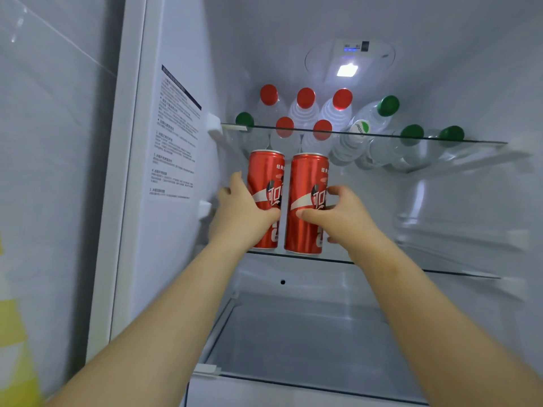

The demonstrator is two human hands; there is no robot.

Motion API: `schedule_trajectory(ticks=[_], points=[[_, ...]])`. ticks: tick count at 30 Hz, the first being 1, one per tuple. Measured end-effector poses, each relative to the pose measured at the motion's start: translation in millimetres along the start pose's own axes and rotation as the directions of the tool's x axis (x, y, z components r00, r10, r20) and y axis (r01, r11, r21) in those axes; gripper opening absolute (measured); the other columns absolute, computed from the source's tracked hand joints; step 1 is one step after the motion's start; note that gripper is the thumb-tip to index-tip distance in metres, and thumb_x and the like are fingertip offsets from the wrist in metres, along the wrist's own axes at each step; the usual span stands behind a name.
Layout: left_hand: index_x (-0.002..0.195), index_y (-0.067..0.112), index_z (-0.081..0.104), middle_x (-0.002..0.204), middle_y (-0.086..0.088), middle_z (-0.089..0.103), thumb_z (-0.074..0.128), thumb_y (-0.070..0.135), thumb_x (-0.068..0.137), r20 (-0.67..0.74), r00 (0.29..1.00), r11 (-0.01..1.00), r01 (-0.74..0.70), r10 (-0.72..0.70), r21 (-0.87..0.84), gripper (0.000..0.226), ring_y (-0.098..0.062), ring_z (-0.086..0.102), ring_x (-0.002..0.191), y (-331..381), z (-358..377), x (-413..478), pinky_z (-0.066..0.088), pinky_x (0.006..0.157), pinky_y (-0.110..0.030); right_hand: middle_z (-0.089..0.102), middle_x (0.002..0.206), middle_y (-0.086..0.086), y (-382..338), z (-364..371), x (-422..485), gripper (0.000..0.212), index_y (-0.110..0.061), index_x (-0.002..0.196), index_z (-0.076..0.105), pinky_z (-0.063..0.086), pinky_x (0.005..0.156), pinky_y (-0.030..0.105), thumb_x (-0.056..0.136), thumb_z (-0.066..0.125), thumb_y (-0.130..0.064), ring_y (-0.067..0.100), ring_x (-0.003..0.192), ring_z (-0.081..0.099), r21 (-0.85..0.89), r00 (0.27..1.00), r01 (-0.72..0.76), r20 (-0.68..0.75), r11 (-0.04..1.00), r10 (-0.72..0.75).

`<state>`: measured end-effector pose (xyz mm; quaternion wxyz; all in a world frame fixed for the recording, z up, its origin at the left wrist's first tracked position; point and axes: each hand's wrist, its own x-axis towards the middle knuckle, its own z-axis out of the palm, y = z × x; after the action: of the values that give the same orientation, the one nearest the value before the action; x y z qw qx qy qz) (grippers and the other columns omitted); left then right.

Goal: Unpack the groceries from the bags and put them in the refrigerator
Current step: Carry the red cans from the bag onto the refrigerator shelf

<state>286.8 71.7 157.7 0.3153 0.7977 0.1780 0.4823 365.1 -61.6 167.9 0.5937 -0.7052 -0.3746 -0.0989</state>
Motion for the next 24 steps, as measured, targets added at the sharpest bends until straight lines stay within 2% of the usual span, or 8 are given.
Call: schedule_trajectory(ticks=[3, 5, 7, 10, 14, 16, 24], points=[[0.143, 0.021, 0.021, 0.128, -0.009, 0.04, 0.072, 0.035, 0.076, 0.004, 1.0, 0.998, -0.026, 0.026, 0.051, 0.085, -0.03, 0.052, 0.111, -3, 7, -1, 0.048, 0.091, -0.047, 0.055, 0.098, -0.007, 6, 3, 3, 0.058, -0.018, 0.126, 0.04, 0.042, 0.056, 0.021, 0.079, 0.072, -0.024, 0.007, 0.079, 0.055, -0.017, 1.0, -0.005, -0.006, 1.0, 0.005], [0.14, 0.019, 0.024, 0.126, -0.009, 0.041, 0.072, 0.032, 0.076, 0.014, 1.0, 0.998, -0.023, 0.022, 0.051, 0.081, -0.03, 0.053, 0.108, -4, 9, 3, 0.049, 0.089, -0.044, 0.05, 0.087, -0.011, 6, 5, 8, 0.049, -0.021, 0.115, 0.039, 0.042, 0.056, 0.021, 0.08, 0.072, -0.024, 0.005, 0.075, 0.053, -0.034, 1.0, -0.023, 0.002, 0.999, 0.023], [0.137, 0.018, 0.028, 0.125, -0.01, 0.043, 0.072, 0.03, 0.076, 0.026, 1.0, 0.998, -0.018, 0.016, 0.061, 0.076, -0.029, 0.054, 0.104, -6, 12, 7, 0.049, 0.085, -0.04, 0.05, 0.09, -0.008, 9, 6, 15, 0.046, -0.022, 0.11, 0.038, 0.043, 0.059, 0.022, 0.079, 0.072, -0.026, 0.008, 0.078, 0.053, -0.056, 0.999, -0.043, 0.001, 0.998, 0.043], [0.133, 0.014, 0.032, 0.124, -0.011, 0.046, 0.073, 0.029, 0.076, 0.035, 0.999, 0.997, 0.001, -0.004, 0.083, 0.072, -0.03, 0.057, 0.102, -9, 20, 18, 0.051, 0.085, -0.042, 0.049, 0.09, -0.007, 12, 10, 25, 0.044, -0.022, 0.106, 0.038, 0.043, 0.058, 0.023, 0.079, 0.072, -0.027, 0.01, 0.08, 0.053, -0.11, 0.998, -0.063, 0.001, 0.992, 0.063], [0.129, 0.011, 0.032, 0.123, -0.014, 0.048, 0.072, 0.027, 0.077, 0.066, 0.996, 0.993, 0.049, -0.057, 0.108, 0.067, -0.032, 0.058, 0.101, -12, 33, 37, 0.05, 0.08, -0.04, 0.057, 0.101, -0.001, 20, 19, 45, 0.051, -0.015, 0.116, 0.047, 0.051, 0.08, 0.035, 0.076, 0.074, -0.031, 0.017, 0.09, 0.057, -0.21, 0.997, -0.075, -0.004, 0.975, 0.076], [0.129, 0.009, 0.032, 0.124, -0.015, 0.048, 0.073, 0.025, 0.077, 0.084, 0.993, 0.99, 0.074, -0.084, 0.118, 0.068, -0.033, 0.057, 0.103, -14, 39, 48, 0.049, 0.08, -0.039, 0.061, 0.105, 0.001, 22, 25, 56, 0.055, -0.015, 0.118, 0.05, 0.053, 0.085, 0.04, 0.073, 0.074, -0.035, 0.02, 0.093, 0.061, -0.242, 0.996, -0.092, -0.003, 0.966, 0.094], [0.128, 0.007, 0.03, 0.125, -0.015, 0.05, 0.078, 0.018, 0.071, 0.172, 0.966, 0.974, 0.167, -0.192, 0.152, 0.076, -0.035, 0.055, 0.11, -19, 63, 95, 0.048, 0.092, -0.047, 0.064, 0.104, 0.005, 37, 41, 102, 0.06, -0.017, 0.117, 0.055, 0.054, 0.084, 0.042, 0.064, 0.077, -0.034, 0.024, 0.09, 0.065, -0.342, 0.986, -0.154, 0.013, 0.927, 0.169]])
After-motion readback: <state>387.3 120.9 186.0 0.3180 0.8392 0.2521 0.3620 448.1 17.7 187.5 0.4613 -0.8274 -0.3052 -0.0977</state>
